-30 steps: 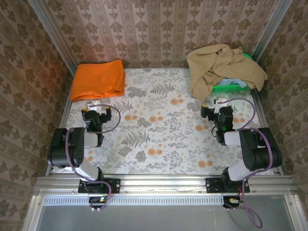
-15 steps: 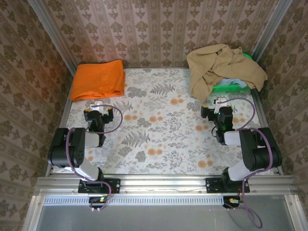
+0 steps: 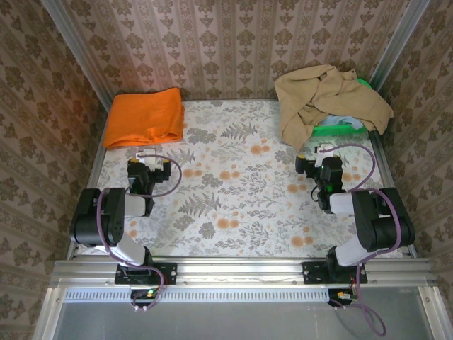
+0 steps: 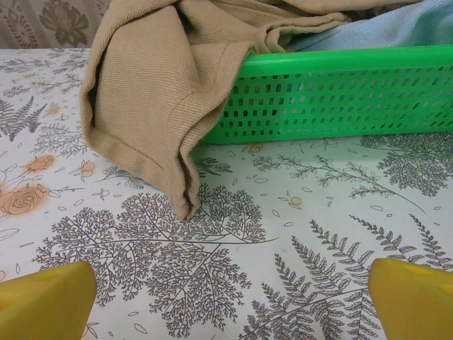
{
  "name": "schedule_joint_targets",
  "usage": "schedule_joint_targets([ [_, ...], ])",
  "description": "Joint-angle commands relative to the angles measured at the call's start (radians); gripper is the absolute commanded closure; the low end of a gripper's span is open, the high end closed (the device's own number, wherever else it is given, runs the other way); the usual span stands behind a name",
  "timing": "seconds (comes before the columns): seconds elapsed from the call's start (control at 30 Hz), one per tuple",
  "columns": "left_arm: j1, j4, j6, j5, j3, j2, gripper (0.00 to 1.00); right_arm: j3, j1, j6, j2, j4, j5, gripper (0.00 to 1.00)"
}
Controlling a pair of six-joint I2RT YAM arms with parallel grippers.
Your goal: Fold and stack the trousers
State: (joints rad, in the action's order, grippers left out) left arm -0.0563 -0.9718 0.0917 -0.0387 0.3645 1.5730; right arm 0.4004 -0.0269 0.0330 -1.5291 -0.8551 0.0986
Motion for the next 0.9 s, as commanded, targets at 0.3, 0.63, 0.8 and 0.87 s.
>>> schedule_joint_targets([
  [0.3,0.007,-0.008,0.021,0.04,-0.004,-0.017,0.0,0.003,-0.004,0.005,-0.003,-0.009,0.033,0.0],
  [0.63,0.044,0.069,-0.037,0.017,0.033,-0.019,0.0,0.003,-0.004,0.006,-0.004,-0.008,0.033,0.0],
  [0.8,-0.004,0.011,0.002,-0.045,0.006,-0.016,0.0,0.003,-0.003,0.006,-0.003,-0.007,0.034,0.0],
  [0.87,0.0,0.013,-0.002,-0.048,0.008,-0.016,0.0,0.003,-0.004,0.007,-0.003,-0.007,0.033,0.0],
])
